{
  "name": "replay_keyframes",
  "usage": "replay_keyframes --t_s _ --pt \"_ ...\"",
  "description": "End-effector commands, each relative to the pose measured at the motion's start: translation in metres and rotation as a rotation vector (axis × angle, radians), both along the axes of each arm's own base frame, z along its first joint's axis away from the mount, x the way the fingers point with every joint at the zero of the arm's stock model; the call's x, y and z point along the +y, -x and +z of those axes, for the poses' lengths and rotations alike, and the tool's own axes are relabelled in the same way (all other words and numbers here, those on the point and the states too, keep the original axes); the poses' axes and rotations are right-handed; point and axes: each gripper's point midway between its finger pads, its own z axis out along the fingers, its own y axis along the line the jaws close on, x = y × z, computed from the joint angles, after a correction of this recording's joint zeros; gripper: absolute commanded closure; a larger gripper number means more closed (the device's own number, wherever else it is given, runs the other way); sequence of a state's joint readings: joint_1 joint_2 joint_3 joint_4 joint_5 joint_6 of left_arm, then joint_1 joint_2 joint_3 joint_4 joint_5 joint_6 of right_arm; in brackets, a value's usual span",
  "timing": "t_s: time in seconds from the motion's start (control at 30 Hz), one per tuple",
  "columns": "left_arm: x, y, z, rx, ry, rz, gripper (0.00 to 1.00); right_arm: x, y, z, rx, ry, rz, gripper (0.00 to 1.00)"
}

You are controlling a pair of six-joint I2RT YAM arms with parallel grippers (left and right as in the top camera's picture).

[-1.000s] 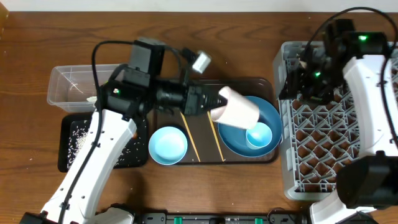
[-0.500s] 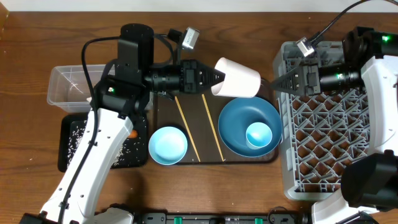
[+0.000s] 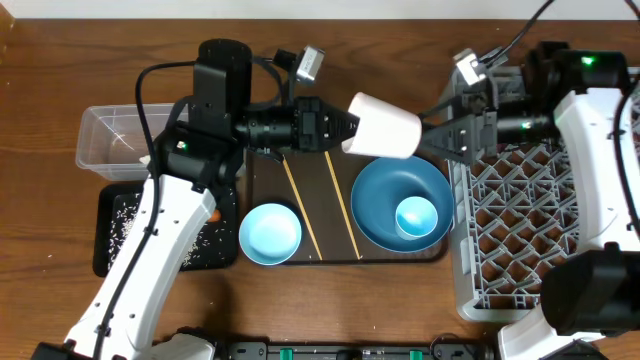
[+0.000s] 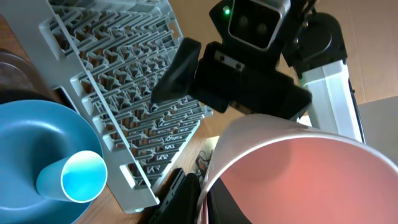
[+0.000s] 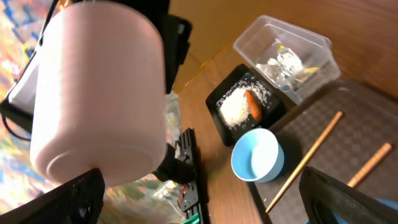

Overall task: Sort waste into correct bins and load items into the dishwasher rack
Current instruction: 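Bring the right gripper to the pink cup and grasp it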

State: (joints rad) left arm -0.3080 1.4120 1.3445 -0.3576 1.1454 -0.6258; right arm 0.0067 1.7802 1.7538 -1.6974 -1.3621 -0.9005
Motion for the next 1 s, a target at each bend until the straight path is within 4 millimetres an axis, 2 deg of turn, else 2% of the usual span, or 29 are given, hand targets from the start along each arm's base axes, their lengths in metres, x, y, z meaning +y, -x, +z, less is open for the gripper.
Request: replay_keyframes --t_s 0.0,0.23,0.43,0.63,0.8,0.97 --pt "-0.002 -0.001 -0.002 0.004 -0.002 -0.004 0.91 0.015 0.007 0.017 -0.081 -0.091 0.043 0.01" --pt "-0.002 -0.001 -0.002 0.003 -0.002 -0.003 0.92 0.015 0.008 0.015 -0.091 -0.082 0.046 0.01" --pt "-0.001 -0.002 -0.002 -0.001 -0.003 -0.001 0.92 0.006 0.005 0.003 -0.074 -0.009 0.032 0.01" --pt "0.001 -0.005 -0.003 -0.003 -0.009 0.016 0.92 0.001 0.005 0.001 -0.079 0.018 0.023 0.01" --pt "0.006 -0.009 -0.003 -0.003 -0.009 0.032 0.91 -0.005 0.011 0.006 -0.117 0.054 0.014 0.01" --pt "0.010 -0.013 -0.003 -0.022 -0.012 0.042 0.92 -0.010 0.023 0.020 -0.160 0.079 -0.005 0.01"
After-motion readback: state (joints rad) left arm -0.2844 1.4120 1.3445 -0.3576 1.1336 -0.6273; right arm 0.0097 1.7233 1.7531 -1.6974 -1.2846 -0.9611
